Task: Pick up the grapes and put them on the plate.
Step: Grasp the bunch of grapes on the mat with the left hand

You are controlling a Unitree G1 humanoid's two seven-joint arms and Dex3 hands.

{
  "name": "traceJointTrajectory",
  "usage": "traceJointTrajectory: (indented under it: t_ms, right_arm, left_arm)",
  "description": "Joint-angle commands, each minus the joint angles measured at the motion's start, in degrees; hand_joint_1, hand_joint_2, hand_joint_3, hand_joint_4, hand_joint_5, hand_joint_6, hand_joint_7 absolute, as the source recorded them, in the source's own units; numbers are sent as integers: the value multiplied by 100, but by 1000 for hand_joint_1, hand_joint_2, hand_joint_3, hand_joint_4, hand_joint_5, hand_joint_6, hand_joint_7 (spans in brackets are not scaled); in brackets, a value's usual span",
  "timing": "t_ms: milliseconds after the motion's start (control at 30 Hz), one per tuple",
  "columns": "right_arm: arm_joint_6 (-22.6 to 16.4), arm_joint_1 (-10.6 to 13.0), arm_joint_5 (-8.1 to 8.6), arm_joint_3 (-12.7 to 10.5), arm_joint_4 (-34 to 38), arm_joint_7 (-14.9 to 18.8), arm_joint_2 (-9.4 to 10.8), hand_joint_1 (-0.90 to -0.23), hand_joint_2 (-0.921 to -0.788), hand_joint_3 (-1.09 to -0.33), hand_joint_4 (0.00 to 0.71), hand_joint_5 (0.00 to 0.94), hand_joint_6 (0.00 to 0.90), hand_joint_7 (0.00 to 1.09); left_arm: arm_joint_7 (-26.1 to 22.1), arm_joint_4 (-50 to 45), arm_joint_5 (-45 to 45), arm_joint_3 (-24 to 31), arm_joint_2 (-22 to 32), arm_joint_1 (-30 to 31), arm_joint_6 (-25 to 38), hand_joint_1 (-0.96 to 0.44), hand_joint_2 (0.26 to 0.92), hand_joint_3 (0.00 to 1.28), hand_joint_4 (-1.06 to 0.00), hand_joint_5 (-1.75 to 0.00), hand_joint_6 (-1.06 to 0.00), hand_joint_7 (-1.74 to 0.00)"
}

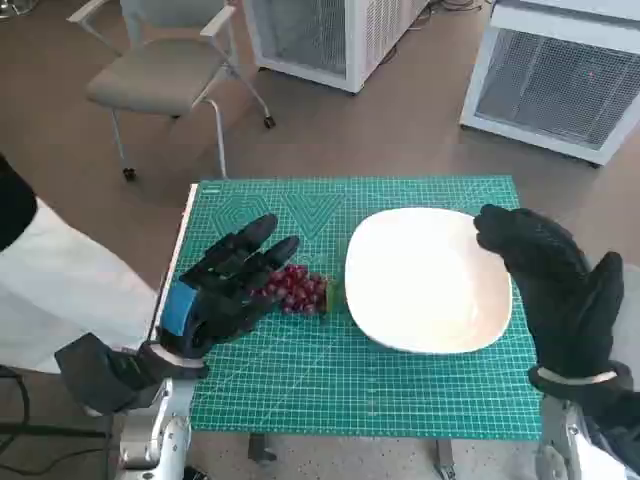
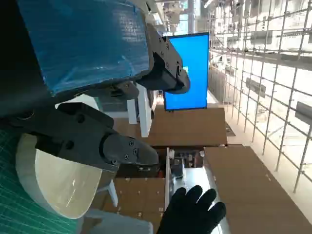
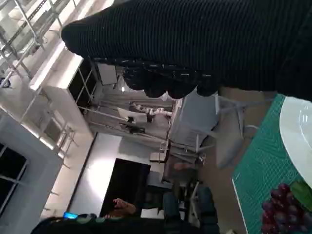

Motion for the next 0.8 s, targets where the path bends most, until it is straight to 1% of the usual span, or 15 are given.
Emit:
traceJointTrajectory:
  t_ms: [33,367,800]
  right_arm:
    - [19,57,25,-10,95,45,-16,-468,-921,-566,407,573,180,920]
    - [2,39,61,-23,112,73,-32,-468,-921,-565,406,575,181,924]
    - [-25,18,71,-44,151,114,-33,-469,-921,-564,405,577,177,928]
  left_arm:
    - [34,59,-15,32,-29,-9,-122,-190,921,138,-562,-10,-508,-4]
    - [93,110,-15,19,-40,-41,-129,-191,921,139,-579,-17,-506,-3]
    - [111,109,-5,-8,-46,-32,-133,-187,921,156,-590,-20,-530,-13]
